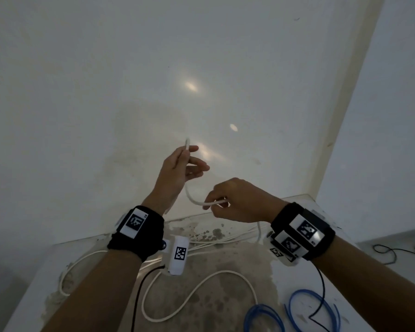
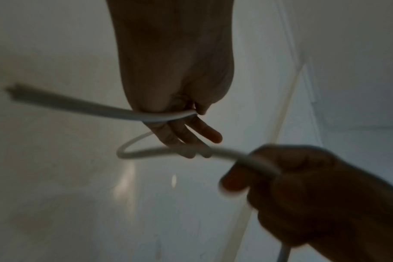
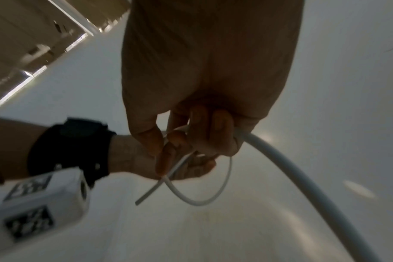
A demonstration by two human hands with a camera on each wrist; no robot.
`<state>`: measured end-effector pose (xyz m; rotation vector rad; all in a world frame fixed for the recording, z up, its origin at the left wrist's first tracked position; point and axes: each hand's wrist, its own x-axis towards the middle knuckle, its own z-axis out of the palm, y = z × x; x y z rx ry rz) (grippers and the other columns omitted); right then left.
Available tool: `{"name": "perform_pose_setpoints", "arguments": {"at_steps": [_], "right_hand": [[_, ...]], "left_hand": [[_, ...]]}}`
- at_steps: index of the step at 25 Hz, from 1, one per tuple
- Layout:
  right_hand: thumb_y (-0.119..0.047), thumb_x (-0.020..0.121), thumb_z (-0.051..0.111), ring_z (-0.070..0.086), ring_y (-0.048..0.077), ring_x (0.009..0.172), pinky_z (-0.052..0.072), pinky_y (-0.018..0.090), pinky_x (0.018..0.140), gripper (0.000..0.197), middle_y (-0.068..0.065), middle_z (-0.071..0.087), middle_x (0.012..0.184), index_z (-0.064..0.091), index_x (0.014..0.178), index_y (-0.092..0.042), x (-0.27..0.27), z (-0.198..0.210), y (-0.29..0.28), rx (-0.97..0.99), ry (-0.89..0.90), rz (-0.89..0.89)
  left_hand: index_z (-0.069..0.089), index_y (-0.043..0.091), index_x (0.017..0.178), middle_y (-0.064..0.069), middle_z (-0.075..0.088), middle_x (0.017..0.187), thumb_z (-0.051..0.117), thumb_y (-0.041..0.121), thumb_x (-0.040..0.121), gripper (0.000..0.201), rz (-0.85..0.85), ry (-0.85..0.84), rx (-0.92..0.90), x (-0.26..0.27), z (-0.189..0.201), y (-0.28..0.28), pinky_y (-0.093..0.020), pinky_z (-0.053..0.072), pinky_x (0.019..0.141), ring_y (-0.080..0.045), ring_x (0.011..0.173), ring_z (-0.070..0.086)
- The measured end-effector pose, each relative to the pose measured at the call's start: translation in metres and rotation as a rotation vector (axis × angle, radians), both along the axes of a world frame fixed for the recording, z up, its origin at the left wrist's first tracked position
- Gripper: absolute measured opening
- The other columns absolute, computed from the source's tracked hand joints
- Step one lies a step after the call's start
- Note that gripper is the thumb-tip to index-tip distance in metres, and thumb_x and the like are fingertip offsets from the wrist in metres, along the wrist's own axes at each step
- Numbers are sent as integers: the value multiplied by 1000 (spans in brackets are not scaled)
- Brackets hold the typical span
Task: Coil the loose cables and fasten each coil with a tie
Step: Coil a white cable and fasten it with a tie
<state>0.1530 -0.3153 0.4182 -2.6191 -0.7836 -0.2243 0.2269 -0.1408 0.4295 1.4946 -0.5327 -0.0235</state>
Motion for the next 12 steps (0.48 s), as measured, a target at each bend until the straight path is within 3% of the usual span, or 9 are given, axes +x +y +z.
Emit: {"name": "perform_pose_setpoints", "arguments": {"at_steps": [3,5,8,10,12], "right_hand": [[-21,89,66,53,1,61,42,20,59,13,-15,61,74,76,96,-25,0,18,6,148,-91,60],[-22,89,69,53,2,64,37,15,61,10,-8,63,81,72,99,-23,9,20,-2,301,-112,7],[-31,89,72,47,5,63,38,17,63,22,-5,57,95,68,110,-29,19,9,-18,455,-29,-96],[-37,89,70,47,9,65,40,23,65,24,-3,55,108,67,113,-33,18,-1,-20,518,81,-104],[-38,92,66,54,16,75,42,28,66,15,-6,58,104,68,104,-29,17,-8,-18,513,58,-106]], "left_hand": [[57,8,123,-5,71,82,34,29,106,35,-100,23,222,-15,-1,1,-27,55,59,-28,72,70],[64,13,111,-5,67,74,32,34,106,39,-174,34,402,-22,-1,3,-26,45,47,-23,52,59],[71,20,85,-10,58,64,26,33,103,50,-228,144,389,-24,-1,11,-28,25,46,-18,39,32],[66,14,72,-7,49,53,29,28,100,49,-254,147,398,-25,4,13,-34,17,49,-16,39,26],[67,13,70,-4,42,49,30,25,101,51,-279,98,460,-27,8,14,-33,19,49,-16,39,27]]}}
